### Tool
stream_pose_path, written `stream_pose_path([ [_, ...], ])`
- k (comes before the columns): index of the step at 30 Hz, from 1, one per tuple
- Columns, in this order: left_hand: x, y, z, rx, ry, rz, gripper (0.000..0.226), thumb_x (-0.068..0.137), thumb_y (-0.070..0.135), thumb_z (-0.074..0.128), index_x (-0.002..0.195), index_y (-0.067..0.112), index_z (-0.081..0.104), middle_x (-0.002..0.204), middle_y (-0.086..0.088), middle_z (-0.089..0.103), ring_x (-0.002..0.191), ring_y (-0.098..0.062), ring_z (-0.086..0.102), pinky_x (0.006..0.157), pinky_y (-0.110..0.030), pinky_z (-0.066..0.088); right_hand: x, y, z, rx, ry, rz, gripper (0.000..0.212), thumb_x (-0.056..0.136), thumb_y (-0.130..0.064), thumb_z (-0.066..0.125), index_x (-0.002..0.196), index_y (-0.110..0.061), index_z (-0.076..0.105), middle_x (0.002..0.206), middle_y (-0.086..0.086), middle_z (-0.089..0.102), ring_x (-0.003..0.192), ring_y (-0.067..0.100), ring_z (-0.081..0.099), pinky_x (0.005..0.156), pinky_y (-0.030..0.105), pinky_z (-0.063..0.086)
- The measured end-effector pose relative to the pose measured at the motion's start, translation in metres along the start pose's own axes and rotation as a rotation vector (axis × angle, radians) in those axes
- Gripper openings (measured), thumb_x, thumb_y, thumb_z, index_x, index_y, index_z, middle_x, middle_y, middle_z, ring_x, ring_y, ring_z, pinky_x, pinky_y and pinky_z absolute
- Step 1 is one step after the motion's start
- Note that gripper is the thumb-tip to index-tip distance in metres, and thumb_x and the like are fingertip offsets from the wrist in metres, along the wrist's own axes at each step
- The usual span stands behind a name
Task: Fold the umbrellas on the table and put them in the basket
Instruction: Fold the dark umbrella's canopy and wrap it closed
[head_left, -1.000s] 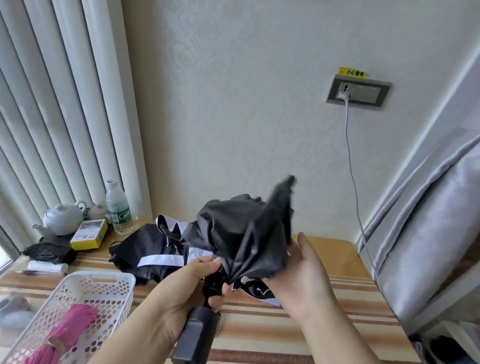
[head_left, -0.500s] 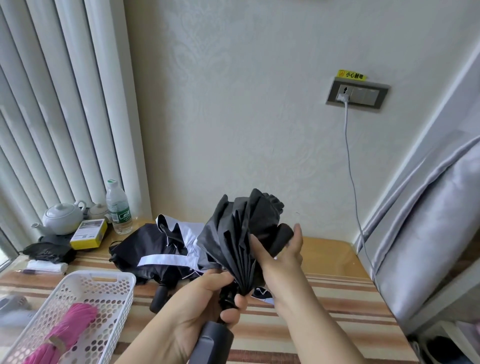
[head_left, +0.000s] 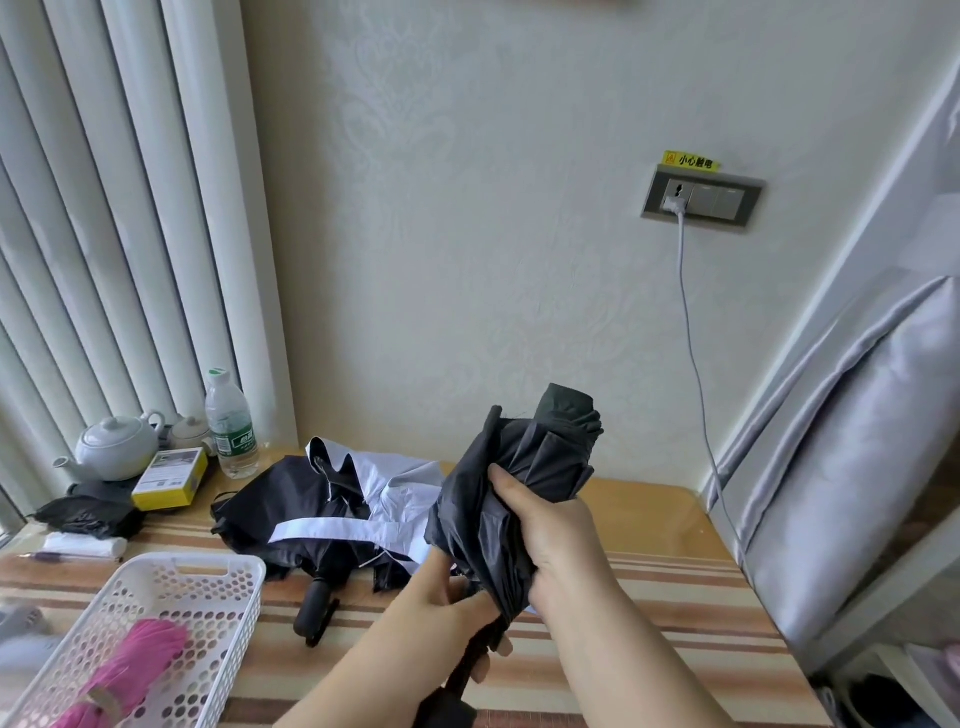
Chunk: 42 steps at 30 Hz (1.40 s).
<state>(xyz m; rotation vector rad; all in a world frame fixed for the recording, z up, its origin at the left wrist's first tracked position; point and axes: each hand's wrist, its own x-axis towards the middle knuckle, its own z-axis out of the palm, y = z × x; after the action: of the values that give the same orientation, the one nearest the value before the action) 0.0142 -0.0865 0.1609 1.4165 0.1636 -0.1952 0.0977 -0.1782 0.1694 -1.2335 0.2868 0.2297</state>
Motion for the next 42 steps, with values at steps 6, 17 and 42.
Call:
stream_pose_path([
  [6, -0.001, 0.006, -0.009, 0.226, 0.008, 0.020, 0.026, 0.082, 0.021, 0.068, 0.104, 0.021, 0.055, 0.072, -0.009, 0.065, 0.063, -0.021, 0.054, 0.063, -0.037, 0.046, -0.002, -0.002, -0.001, 0.099, 0.000, -0.011, 0.034, 0.078, -0.016, 0.079, 0.108, -0.004, 0.068, 0.097, 0.017, 0.074, 0.090, 0.036, 0.071, 0.087, 0.058, 0.053],
  [17, 0.004, 0.010, 0.004, 0.658, 0.033, 0.079, 0.034, 0.076, 0.031, 0.069, 0.096, 0.036, 0.042, 0.080, 0.018, 0.056, 0.059, 0.014, 0.051, 0.057, -0.004, 0.040, 0.019, 0.000, -0.010, 0.109, 0.226, -0.014, 0.035, 0.073, -0.011, 0.080, 0.105, -0.008, 0.067, 0.093, 0.011, 0.073, 0.083, 0.032, 0.071, 0.070, 0.042, 0.059],
  [42, 0.011, 0.013, -0.015, -0.161, -0.401, -0.132, 0.043, 0.072, 0.028, 0.074, 0.113, 0.016, 0.068, 0.103, -0.013, 0.069, 0.082, -0.032, 0.066, 0.075, -0.041, 0.054, -0.023, -0.022, -0.014, 0.202, -0.249, -0.111, 0.025, 0.070, -0.010, 0.075, 0.094, -0.007, 0.069, 0.086, 0.016, 0.071, 0.077, 0.031, 0.070, 0.064, 0.038, 0.057],
])
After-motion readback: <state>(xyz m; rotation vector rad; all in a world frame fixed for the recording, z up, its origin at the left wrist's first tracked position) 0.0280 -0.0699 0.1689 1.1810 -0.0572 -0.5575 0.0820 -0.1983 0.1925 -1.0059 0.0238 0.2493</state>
